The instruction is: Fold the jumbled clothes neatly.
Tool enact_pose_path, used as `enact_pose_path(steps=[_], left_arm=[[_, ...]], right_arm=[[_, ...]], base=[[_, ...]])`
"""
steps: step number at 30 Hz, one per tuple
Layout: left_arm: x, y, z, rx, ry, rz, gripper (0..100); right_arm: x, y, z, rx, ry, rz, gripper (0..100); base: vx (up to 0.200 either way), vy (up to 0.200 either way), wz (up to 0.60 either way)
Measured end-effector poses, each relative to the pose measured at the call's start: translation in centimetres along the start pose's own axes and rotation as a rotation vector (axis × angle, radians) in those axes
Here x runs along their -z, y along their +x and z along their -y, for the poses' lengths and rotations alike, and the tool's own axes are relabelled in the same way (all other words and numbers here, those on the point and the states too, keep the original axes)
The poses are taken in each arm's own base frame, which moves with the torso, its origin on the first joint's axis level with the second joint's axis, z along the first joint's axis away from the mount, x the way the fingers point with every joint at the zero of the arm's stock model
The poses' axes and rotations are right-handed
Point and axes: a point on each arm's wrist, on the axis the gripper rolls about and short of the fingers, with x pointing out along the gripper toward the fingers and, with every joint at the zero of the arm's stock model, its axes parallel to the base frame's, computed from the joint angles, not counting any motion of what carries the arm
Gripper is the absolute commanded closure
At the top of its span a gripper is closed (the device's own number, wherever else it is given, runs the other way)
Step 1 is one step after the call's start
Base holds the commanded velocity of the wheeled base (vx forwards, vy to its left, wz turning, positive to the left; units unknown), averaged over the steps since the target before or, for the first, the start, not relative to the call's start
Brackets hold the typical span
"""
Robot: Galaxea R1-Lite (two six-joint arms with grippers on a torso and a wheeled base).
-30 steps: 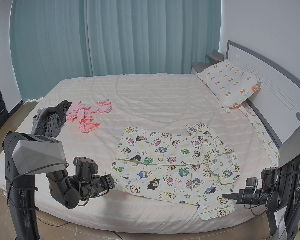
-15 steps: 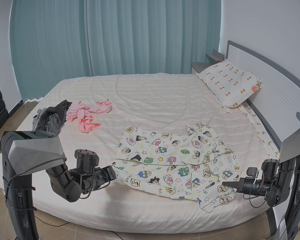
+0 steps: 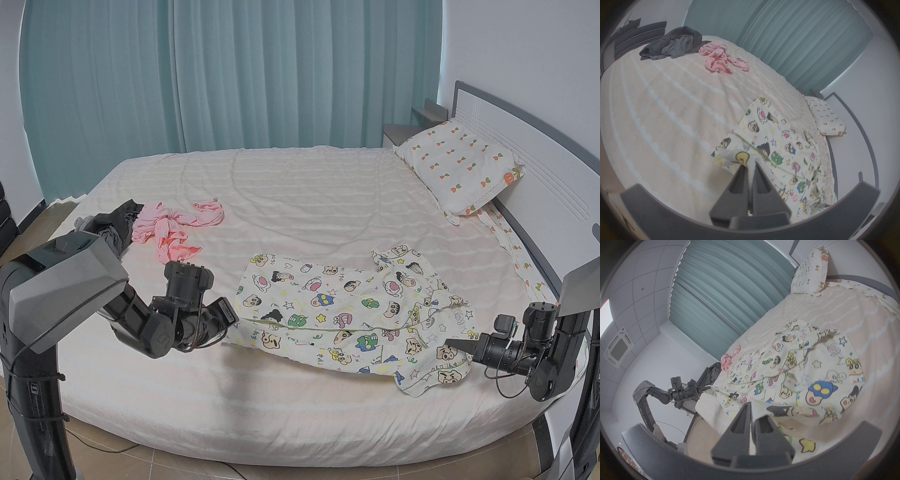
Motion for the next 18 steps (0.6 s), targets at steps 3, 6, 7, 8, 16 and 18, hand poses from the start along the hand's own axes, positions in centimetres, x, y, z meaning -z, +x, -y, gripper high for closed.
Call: enact_pose_path(steps=[3,6,7,8,16,18], left_arm=[[-0.9,0.7,0.8,-0.005,-0.012,0.002,100],[-1.4,1.7,1.3,-0.017,-0.018,-0.004,100],[-1.5,2.0,1.4,-0.022,-0.019,-0.008,100],[-1.6,2.4,1.5,-0.03,-0.02,-0.015,100],[-3.0,4.9,2.3,-0.068,-0.05,-0.039,100],[-3.3,5.5,2.5,-0.079,-0.057,-0.046,100]], right_arm=[[-0.8,0.6,0.6,0.006,-0.002,0.018,100],[-1.6,1.1,1.3,0.016,0.001,0.031,100],[-1.9,1.3,1.5,0.019,0.003,0.033,100],[-2.1,1.4,1.7,0.022,0.006,0.035,100],[-3.7,2.4,2.9,0.048,0.015,0.05,100],[-4.1,2.7,3.2,0.056,0.011,0.06,100]], base=[[0.0,0.0,0.0],[0.0,0.0,0.0],[0.0,0.0,0.0],[0.0,0.0,0.0],[0.0,0.0,0.0],[0.0,0.0,0.0]])
